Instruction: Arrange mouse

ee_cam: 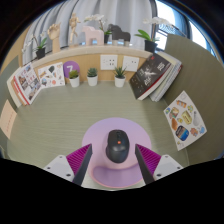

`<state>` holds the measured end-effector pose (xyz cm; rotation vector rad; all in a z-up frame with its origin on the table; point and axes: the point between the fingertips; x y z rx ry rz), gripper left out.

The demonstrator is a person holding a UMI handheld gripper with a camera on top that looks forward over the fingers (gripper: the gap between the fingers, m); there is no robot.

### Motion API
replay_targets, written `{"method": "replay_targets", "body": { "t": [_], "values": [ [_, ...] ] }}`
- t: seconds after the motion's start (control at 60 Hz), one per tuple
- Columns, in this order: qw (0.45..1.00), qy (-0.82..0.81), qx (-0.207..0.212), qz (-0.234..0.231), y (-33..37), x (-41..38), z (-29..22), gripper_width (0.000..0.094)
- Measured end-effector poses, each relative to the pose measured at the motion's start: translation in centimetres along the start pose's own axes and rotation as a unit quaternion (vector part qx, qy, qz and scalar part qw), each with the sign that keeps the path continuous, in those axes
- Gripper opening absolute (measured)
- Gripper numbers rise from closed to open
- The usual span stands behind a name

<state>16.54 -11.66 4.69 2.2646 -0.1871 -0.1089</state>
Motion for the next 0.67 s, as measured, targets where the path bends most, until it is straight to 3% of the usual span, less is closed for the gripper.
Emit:
{"method": "replay_targets", "body": {
  "t": [0.383,0.667],
  "values": [
    [0.993,-0.008,0.11,-0.033,20.8,-9.1,-1.0,0.0867],
    [0.989,-0.002,0.136,-0.059,28.4,-13.1,2.6,0.0865]
  ]
}}
Point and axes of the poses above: the point between the fingertips, and its own axes, seen from behind it with the camera up: x to the right, z down, y backward, against the way the camera looks, and after that the axes turned 7 degrees about -y, right-handed
